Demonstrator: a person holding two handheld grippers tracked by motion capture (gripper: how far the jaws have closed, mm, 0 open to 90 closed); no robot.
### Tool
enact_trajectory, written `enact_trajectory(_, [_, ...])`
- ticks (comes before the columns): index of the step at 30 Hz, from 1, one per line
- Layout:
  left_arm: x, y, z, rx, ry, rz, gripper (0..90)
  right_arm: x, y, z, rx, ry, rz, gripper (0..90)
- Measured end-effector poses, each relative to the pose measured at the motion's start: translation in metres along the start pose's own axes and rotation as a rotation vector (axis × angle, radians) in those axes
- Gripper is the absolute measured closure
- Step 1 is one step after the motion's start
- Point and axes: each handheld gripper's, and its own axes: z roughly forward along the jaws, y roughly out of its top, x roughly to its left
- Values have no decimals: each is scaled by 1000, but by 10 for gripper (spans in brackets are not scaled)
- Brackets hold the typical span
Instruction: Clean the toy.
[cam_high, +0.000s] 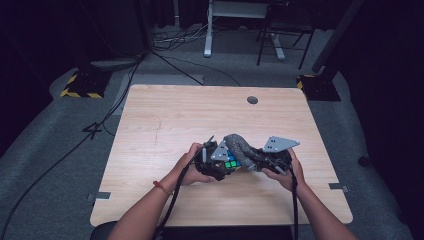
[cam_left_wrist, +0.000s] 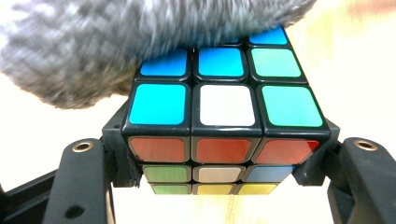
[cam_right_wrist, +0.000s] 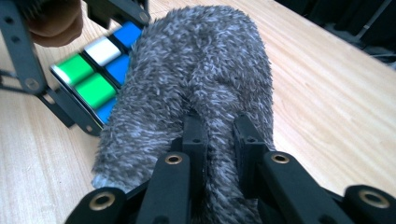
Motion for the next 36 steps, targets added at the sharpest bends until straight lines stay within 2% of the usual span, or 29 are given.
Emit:
enact_trajectory(5, [-1, 1, -2, -33, -14, -12, 337, -6, -6, 2, -21, 54, 50, 786])
enact_trajectory(8, [-1, 1, -1, -34, -21, 0, 336, -4, -8, 6, -29, 118, 66, 787])
enact_trajectory(10, [-2, 0, -1, -36, -17, -1, 336, -2, -7, 7, -31, 131, 65, 789])
enact_trajectory(13, [-3, -1, 0, -36, -21, -8, 334, -3, -8, 6, -52, 168, 100, 790])
enact_trajectory(15, [-3, -1, 2, -21, -14, -2, 331, -3, -8, 5, -58, 172, 99, 790])
enact_trajectory(20, [-3, -2, 6, -22, -22, -12, 330, 3, -3, 3, -79, 169, 85, 790])
enact_trajectory(23, [-5, -2, 10, 6, -16, -6, 330, 6, 0, 1, -100, 174, 78, 790])
enact_trajectory(27, [-6, -3, 18, 25, -28, -3, 329, 15, 6, 1, -103, 178, 40, 790])
enact_trajectory(31, [-5, -2, 18, 21, -28, -10, 331, 20, 8, 1, -94, 149, 4, 788])
enact_trajectory(36, [-4, 0, 11, 4, -10, -14, 334, 14, 6, 0, -63, 102, -17, 788])
